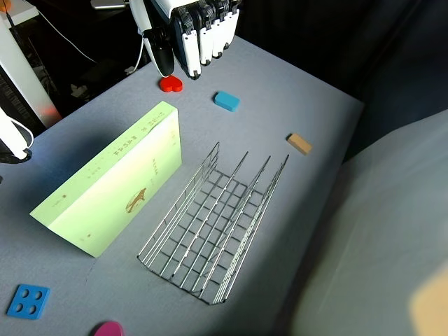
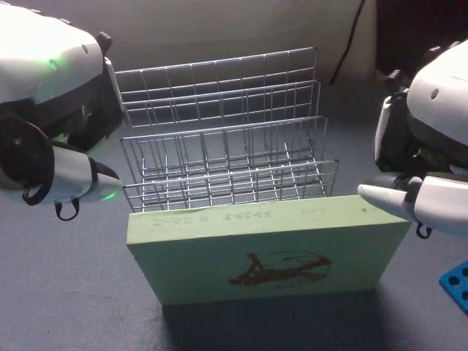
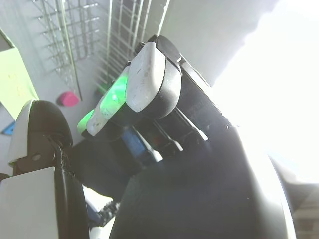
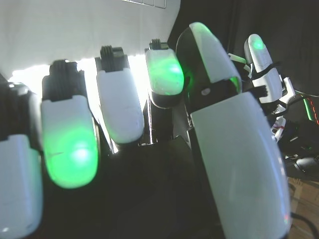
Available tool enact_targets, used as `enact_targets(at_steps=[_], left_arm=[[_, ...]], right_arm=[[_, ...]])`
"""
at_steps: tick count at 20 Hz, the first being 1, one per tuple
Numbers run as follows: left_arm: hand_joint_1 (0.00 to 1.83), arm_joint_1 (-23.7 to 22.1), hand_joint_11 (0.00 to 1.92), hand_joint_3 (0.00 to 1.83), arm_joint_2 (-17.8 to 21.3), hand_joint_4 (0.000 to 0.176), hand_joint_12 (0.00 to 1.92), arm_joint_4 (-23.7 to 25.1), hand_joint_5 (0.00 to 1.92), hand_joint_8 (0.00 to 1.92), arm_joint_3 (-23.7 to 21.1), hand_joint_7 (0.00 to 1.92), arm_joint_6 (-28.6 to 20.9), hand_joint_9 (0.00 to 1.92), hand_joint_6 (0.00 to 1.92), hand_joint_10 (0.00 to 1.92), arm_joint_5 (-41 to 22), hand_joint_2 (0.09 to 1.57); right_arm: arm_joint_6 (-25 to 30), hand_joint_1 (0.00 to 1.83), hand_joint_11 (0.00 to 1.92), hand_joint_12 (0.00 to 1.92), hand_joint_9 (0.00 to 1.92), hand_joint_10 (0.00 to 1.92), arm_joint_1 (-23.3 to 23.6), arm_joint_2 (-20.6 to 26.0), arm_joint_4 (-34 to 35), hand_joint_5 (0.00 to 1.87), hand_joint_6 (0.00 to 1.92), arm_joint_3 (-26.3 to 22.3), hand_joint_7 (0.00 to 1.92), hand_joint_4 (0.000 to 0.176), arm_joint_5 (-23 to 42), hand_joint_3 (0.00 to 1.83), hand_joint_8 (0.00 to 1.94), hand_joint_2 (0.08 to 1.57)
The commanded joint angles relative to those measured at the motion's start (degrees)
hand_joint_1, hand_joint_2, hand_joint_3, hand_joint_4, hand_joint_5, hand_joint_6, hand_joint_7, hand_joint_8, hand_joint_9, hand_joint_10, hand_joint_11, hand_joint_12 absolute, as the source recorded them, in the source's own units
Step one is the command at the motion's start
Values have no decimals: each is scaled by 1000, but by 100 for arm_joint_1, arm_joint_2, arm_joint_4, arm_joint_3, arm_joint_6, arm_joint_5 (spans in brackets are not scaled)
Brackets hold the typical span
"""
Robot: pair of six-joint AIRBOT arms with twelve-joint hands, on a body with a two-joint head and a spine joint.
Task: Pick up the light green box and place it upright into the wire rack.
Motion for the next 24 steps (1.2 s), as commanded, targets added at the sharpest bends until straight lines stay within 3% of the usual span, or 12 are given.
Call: enact_targets(at_steps=[1,2,9,12,15,20,24], left_arm=[[101,-23,1,135,9,101,657,368,192,42,-8,221,42,171,52,81,-213,1119],[81,-23,0,24,9,102,659,368,203,4,-13,229,44,191,8,21,-213,1183],[58,-33,0,5,9,102,621,368,191,0,-3,214,64,185,0,2,-174,1200],[58,-36,0,5,10,102,617,366,191,0,-3,213,63,184,0,1,-174,1202],[57,-30,0,3,15,102,596,366,191,2,2,220,66,184,0,1,-173,1204],[58,-20,0,3,23,103,574,366,186,1,101,220,144,182,0,0,-183,1209],[65,76,0,5,58,103,571,367,174,0,264,214,208,184,0,1,-283,1215]], right_arm=[[-14,0,0,619,41,67,83,-10,-303,61,64,-29,116,33,36,182,49,998],[-9,0,0,602,63,9,83,-10,-282,83,6,-37,128,29,31,26,1,1071],[-60,38,0,594,67,5,202,-124,-133,88,5,-158,110,17,-380,5,1,1051],[-705,95,0,597,69,4,396,-383,676,89,4,-147,106,7,-753,2,0,1046],[-947,307,0,560,68,2,664,-871,1063,91,2,-89,104,0,-1094,1,0,1066],[-894,766,0,478,54,0,495,-1985,1167,121,6,422,124,0,-1732,0,3,1025],[-1210,819,0,396,39,0,682,-2582,1903,124,1,921,127,0,-2072,0,0,1011]])
